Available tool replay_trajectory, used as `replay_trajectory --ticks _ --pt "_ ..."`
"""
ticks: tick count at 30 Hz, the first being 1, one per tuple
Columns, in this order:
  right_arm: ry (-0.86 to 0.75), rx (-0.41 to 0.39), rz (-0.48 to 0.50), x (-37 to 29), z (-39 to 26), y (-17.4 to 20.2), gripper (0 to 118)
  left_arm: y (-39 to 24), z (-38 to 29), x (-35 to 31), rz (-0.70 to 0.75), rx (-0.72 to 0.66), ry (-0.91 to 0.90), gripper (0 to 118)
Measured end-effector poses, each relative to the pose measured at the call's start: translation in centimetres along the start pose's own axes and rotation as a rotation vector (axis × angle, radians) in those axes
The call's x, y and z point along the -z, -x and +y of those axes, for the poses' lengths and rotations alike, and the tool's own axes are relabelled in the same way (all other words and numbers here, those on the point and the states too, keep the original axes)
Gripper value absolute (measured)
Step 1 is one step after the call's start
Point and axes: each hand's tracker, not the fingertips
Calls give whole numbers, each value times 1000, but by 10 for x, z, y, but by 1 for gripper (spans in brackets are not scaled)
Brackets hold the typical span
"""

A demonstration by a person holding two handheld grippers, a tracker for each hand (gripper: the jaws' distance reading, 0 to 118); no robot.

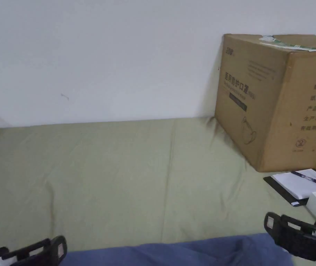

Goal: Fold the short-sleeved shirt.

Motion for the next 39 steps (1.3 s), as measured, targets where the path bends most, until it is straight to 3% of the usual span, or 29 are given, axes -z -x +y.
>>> replay_trajectory --ticks 2,3,5,6,8,18,21,24,27,28,29,32,33,39 --pt "-136 -66 34 -11 4 33 101 -35 3 -8 -2 92 -134 92" --pt "-189 -113 17 -14 4 47 79 -46 3 -11 1 132 -187 72" --pt "-280 -221 -32 -17 -4 77 14 -66 -1 -9 15 197 -279 27" --pt "-293 -245 -21 -16 -5 85 0 -75 -3 -9 31 213 -302 0" --pt "-291 -258 9 -9 -13 92 0 -91 -7 -12 91 262 -361 0" --pt "-252 -259 2 -16 -19 93 0 -87 -5 -22 72 240 -367 0" --pt "-182 -262 46 -20 -14 89 0 -40 27 -24 -40 9 -265 0" --pt "-138 -321 48 -22 -12 84 0 34 48 -8 -94 -201 -66 0" --pt "-61 -273 77 -15 -21 81 0 107 45 29 -217 -403 253 0" --pt "-32 -229 110 -12 -24 80 0 131 35 45 -284 -472 359 2" --pt "-1 -204 129 -7 -29 81 0 147 21 56 -333 -546 433 11" --pt "75 -213 119 7 -39 94 0 184 -19 87 -344 -699 570 100" --pt "87 -221 119 11 -42 97 0 191 -29 94 -340 -693 607 118" --pt "200 -258 155 43 -61 108 0 227 -66 133 -333 -666 632 117"
